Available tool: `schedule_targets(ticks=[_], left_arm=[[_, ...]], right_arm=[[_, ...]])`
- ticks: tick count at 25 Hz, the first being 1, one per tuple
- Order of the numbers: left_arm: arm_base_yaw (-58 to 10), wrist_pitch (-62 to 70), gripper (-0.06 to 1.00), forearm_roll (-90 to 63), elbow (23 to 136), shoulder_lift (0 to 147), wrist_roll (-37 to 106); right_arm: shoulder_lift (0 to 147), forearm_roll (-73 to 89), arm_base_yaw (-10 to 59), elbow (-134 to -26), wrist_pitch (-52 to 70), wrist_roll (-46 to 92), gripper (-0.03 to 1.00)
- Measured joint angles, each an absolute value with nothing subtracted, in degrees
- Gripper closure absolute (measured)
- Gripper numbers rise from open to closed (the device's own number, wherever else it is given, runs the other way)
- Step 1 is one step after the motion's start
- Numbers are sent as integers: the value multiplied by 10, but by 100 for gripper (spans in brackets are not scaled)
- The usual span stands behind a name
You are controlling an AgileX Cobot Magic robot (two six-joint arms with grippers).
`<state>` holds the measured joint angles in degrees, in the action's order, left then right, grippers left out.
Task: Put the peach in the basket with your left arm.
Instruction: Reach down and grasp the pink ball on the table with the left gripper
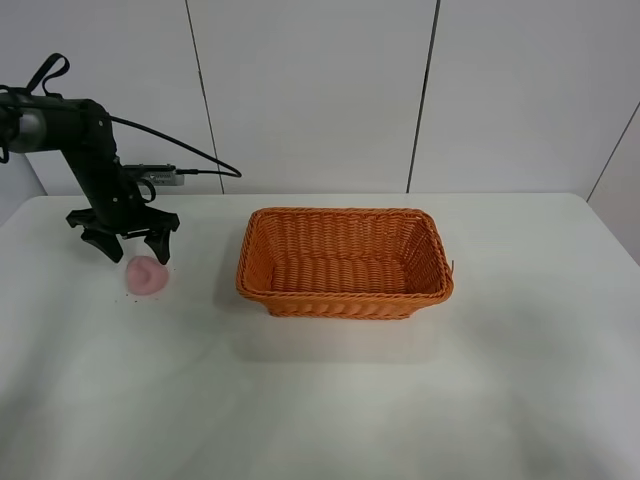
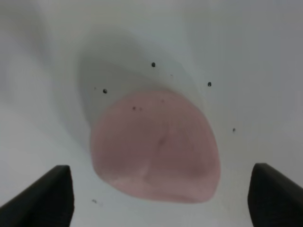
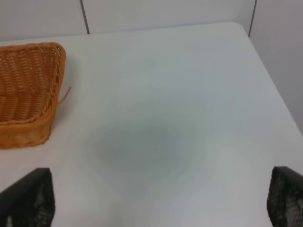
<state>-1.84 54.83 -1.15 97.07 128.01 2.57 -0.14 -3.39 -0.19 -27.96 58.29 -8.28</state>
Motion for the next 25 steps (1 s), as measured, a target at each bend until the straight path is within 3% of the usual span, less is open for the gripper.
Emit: schedule_targets(ticks=[10,13,23,25], left_arm=[[-18,537,10,-25,970,1306,26],[-18,536,15,-25,970,1307,27],[-18,539,74,3,970,1308,11],[-18,543,82,4,970,1306,11]], right_arm=[[-1,-34,-2,-280,583,-83,27],[-1,-34,-2,-280,583,-83,27],[-1,-34,-2,-280,583,-83,27],[-1,-34,-2,-280,583,-83,27]])
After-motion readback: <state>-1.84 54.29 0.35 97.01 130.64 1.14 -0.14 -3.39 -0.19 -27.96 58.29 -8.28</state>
